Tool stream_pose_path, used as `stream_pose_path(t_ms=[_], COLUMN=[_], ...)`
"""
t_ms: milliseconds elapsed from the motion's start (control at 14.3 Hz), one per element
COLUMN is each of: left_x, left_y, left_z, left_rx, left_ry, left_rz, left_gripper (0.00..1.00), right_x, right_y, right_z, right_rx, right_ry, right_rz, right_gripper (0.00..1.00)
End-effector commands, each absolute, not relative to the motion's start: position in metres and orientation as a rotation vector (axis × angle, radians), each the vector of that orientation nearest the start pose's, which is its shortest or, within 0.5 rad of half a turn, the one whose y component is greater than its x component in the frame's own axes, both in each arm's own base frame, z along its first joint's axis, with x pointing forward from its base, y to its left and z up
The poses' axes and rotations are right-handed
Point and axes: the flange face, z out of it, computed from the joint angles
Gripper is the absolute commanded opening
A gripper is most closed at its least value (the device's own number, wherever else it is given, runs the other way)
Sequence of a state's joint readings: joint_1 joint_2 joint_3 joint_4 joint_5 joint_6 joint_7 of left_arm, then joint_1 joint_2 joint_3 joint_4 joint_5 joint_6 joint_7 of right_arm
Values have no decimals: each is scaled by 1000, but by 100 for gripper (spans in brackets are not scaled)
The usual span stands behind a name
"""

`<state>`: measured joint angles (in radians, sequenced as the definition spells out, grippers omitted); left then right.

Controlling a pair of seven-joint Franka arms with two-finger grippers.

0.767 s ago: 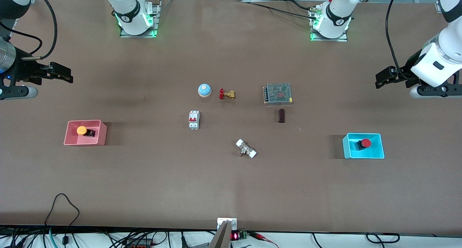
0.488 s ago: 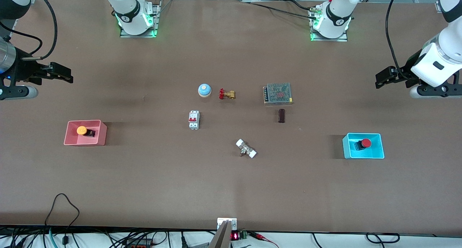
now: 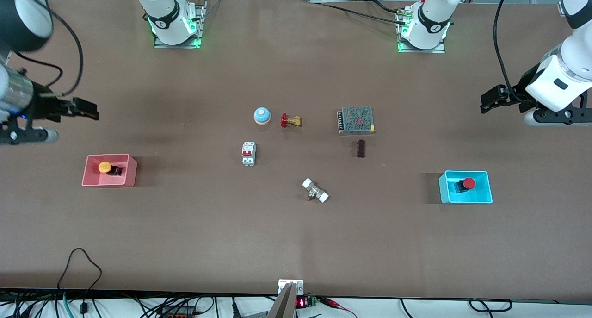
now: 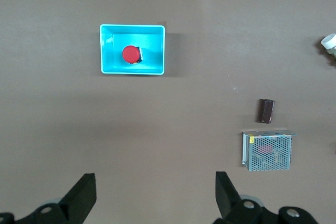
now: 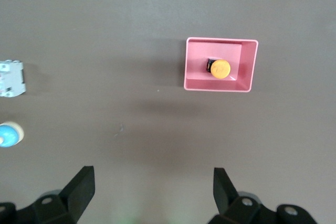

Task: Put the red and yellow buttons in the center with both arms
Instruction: 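Reach the right gripper to the yellow button while the left gripper reaches the red button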

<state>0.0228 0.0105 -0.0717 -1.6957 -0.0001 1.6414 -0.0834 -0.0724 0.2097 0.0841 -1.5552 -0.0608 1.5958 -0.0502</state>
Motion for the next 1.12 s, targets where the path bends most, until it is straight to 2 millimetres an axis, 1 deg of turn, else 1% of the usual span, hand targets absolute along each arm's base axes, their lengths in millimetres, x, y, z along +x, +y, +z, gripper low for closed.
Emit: stream_pose_path(t_ms=[0,70,140,209,279,349,419,488,558,628,767,837,907,977,1047], left_x=[575,589,599,602,605,615,622,636,645,654,670,673,678,678,678], left_y=[-30,-28,-26,-22,-18,-14,-11,-2,8,10,14,16,22,32,32], left_z=[563,556,553,549,535,508,491,466,451,430,389,373,355,335,320], left_rx=[-3150,-3145,-3146,-3145,-3142,-3138,-3136,-3134,-3120,-3097,-3051,-3050,-3053,-3056,-3062], left_ry=[-43,-44,-42,-42,-49,-61,-73,-86,-95,-81,-41,-37,-40,-31,29], left_rz=[115,121,126,140,171,236,263,234,200,178,130,118,105,121,117], left_gripper=[100,100,100,100,100,100,100,100,100,100,100,100,100,100,100], right_x=[619,622,623,625,626,626,625,626,627,627,626,625,624,625,625], right_y=[-24,-29,-40,-44,-55,-61,-63,-70,-78,-84,-88,-88,-92,-96,-95], right_z=[448,429,412,400,387,372,361,350,344,334,310,302,292,289,284], right_rx=[-3282,-3298,-3295,-3288,-3291,-3293,-3291,-3292,-3291,-3287,-3271,-3269,-3266,-3266,-3264], right_ry=[-159,-164,-145,-134,-84,-33,-23,-5,17,32,43,36,25,26,19], right_rz=[258,237,223,201,173,154,139,116,89,73,34,10,-1,-21,-24], right_gripper=[100,100,100,100,100,100,100,100,100,100,100,100,100,100,100])
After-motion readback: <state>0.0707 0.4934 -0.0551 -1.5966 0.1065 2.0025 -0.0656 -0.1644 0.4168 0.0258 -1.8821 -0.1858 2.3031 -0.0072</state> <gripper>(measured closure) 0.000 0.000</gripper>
